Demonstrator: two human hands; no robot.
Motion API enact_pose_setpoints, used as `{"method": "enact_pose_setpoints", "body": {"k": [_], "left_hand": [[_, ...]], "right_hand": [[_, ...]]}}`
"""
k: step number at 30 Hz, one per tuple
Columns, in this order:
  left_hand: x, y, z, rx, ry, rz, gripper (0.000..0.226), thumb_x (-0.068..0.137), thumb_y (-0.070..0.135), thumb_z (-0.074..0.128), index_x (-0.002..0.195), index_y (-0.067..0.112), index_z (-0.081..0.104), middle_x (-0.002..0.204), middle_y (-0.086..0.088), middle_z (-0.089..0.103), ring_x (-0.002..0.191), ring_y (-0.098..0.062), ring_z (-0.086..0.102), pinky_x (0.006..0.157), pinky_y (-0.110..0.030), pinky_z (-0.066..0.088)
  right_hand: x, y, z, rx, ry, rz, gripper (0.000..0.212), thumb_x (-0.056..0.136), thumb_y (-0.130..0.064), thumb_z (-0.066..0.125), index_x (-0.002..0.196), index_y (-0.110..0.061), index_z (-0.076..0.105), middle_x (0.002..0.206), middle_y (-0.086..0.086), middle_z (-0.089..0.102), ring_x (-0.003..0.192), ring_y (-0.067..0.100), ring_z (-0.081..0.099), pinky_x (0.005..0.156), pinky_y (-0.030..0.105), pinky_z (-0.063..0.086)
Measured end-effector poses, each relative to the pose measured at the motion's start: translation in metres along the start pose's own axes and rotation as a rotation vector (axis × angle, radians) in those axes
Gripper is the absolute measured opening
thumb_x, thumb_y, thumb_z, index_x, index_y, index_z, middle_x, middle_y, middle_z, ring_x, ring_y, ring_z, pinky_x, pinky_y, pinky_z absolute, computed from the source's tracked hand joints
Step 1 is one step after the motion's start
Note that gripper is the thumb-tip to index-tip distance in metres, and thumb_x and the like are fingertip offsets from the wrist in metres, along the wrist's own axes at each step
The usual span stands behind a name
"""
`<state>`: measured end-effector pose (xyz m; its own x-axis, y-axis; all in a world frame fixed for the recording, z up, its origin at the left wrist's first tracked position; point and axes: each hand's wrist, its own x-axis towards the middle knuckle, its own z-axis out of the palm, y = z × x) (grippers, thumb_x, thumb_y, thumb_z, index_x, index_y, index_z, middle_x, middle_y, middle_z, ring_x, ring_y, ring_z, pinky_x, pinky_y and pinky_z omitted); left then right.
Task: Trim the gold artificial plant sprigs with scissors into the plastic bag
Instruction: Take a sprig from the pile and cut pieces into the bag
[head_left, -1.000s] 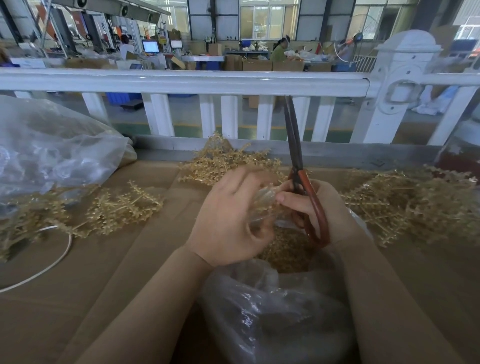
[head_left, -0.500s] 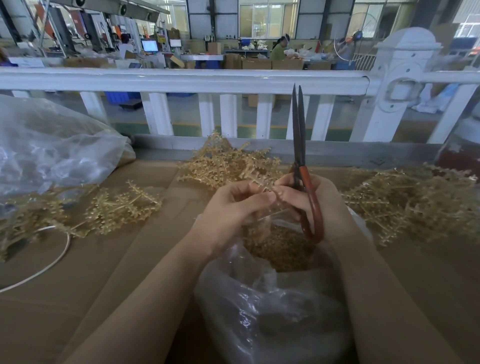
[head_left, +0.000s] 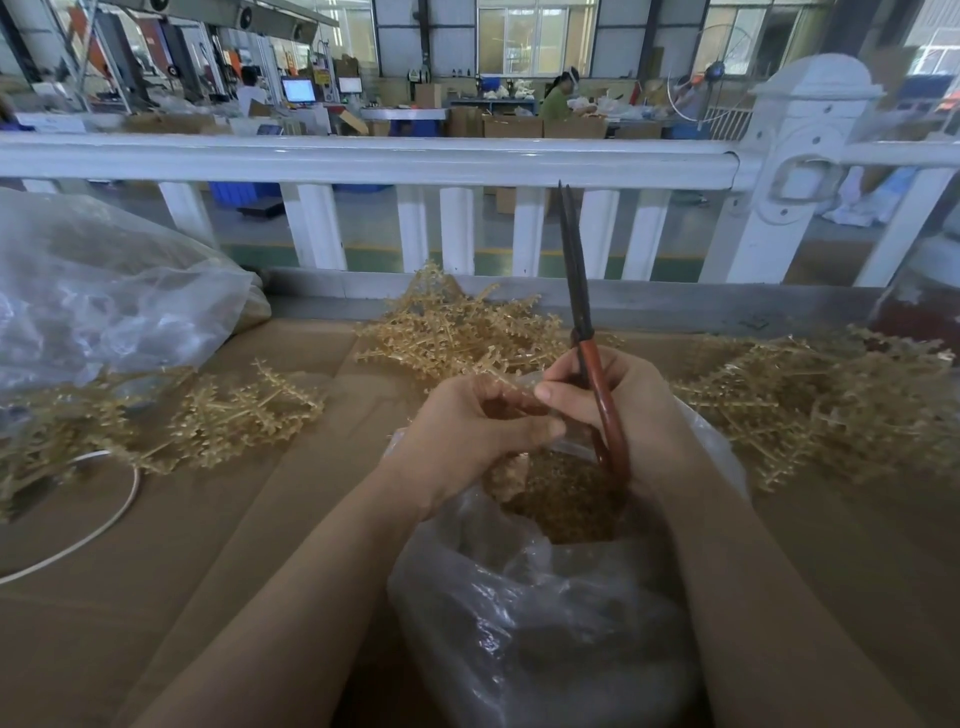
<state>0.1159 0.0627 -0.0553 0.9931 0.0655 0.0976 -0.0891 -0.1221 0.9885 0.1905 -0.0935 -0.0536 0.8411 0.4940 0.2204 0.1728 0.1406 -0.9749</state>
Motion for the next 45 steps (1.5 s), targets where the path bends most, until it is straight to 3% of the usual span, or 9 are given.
{"method": "enact_pose_setpoints", "body": {"k": [2, 4, 9, 15, 20, 25, 31, 40, 45], "left_hand": [[0.0, -0.001, 0.001, -0.01, 0.057, 0.002, 0.016, 0.079, 0.015, 0.081, 0.093, 0.008, 0.078, 0.091, -0.014, 0.076, 0.086, -0.035, 0.073, 0.087, -0.051, 0.058], [-0.001, -0.002, 0.002, -0.057, 0.093, 0.007, 0.02, 0.077, 0.011, 0.081, 0.096, 0.005, 0.078, 0.094, -0.015, 0.076, 0.092, -0.034, 0.073, 0.093, -0.051, 0.056], [0.001, -0.005, 0.001, -0.189, 0.114, 0.017, 0.018, 0.069, 0.017, 0.08, 0.085, 0.009, 0.08, 0.09, -0.014, 0.077, 0.084, -0.025, 0.075, 0.078, -0.032, 0.058], [0.001, -0.006, 0.0, -0.17, 0.075, 0.054, 0.012, 0.072, 0.021, 0.08, 0.083, 0.016, 0.081, 0.089, -0.011, 0.077, 0.083, -0.024, 0.074, 0.08, -0.034, 0.059], [0.002, -0.009, 0.001, -0.17, 0.121, 0.065, 0.014, 0.068, 0.019, 0.082, 0.081, 0.013, 0.08, 0.087, -0.013, 0.077, 0.082, -0.025, 0.075, 0.078, -0.033, 0.058], [0.005, -0.008, -0.009, -0.216, 0.198, 0.075, 0.009, 0.076, 0.018, 0.08, 0.08, 0.011, 0.078, 0.083, -0.017, 0.074, 0.079, -0.034, 0.071, 0.083, -0.051, 0.058], [0.006, -0.011, -0.025, -0.155, 0.3, 0.16, 0.008, 0.082, 0.02, 0.077, 0.075, 0.021, 0.075, 0.069, -0.002, 0.064, 0.068, -0.017, 0.059, 0.073, -0.032, 0.05], [0.005, -0.01, -0.031, -0.084, 0.313, 0.233, 0.023, 0.085, 0.017, 0.074, 0.064, 0.022, 0.066, 0.06, 0.001, 0.052, 0.055, -0.01, 0.044, 0.054, -0.016, 0.04], [0.005, -0.012, -0.032, -0.034, 0.32, 0.265, 0.031, 0.092, 0.007, 0.066, 0.064, -0.002, 0.054, 0.058, -0.015, 0.029, 0.057, -0.035, 0.022, 0.056, -0.036, 0.021]], "right_hand": [[0.002, 0.003, 0.002, -0.069, 0.005, -0.013, 0.024, 0.079, -0.005, 0.082, 0.069, -0.026, 0.075, 0.08, 0.004, 0.073, 0.078, 0.024, 0.071, 0.077, 0.041, 0.062], [0.003, 0.003, 0.003, -0.071, -0.003, -0.016, 0.018, 0.076, -0.011, 0.083, 0.07, -0.026, 0.075, 0.08, 0.005, 0.073, 0.075, 0.022, 0.072, 0.074, 0.036, 0.062], [0.003, 0.002, -0.001, -0.074, 0.001, -0.02, 0.014, 0.069, -0.023, 0.083, 0.08, -0.018, 0.076, 0.086, 0.013, 0.075, 0.079, 0.028, 0.074, 0.076, 0.037, 0.062], [0.004, 0.002, -0.003, -0.173, 0.057, -0.045, 0.01, 0.082, -0.012, 0.081, 0.086, -0.009, 0.073, 0.084, 0.01, 0.075, 0.083, 0.027, 0.073, 0.085, 0.042, 0.059], [0.005, 0.004, -0.002, -0.263, 0.047, -0.074, 0.012, 0.08, -0.018, 0.084, 0.085, -0.013, 0.073, 0.08, 0.003, 0.075, 0.077, 0.015, 0.073, 0.075, 0.027, 0.057], [0.009, 0.007, -0.005, -0.436, 0.147, -0.051, 0.027, 0.072, -0.043, 0.087, 0.089, -0.029, 0.071, 0.084, -0.012, 0.074, 0.081, 0.007, 0.071, 0.083, 0.037, 0.059], [0.004, 0.005, -0.007, -0.801, 0.085, -0.095, 0.059, 0.049, -0.097, 0.053, 0.09, -0.055, 0.052, 0.092, -0.06, 0.047, 0.089, -0.036, 0.043, 0.066, 0.008, 0.033], [0.003, 0.011, -0.012, -0.961, 0.001, -0.088, 0.05, 0.057, -0.092, 0.055, 0.089, -0.055, 0.048, 0.083, -0.033, 0.059, 0.077, -0.012, 0.056, 0.062, 0.013, 0.036], [0.003, 0.01, -0.014, -1.018, -0.048, -0.104, 0.05, 0.059, -0.094, 0.054, 0.092, -0.057, 0.048, 0.096, -0.048, 0.052, 0.089, -0.025, 0.049, 0.06, 0.015, 0.036]]}}
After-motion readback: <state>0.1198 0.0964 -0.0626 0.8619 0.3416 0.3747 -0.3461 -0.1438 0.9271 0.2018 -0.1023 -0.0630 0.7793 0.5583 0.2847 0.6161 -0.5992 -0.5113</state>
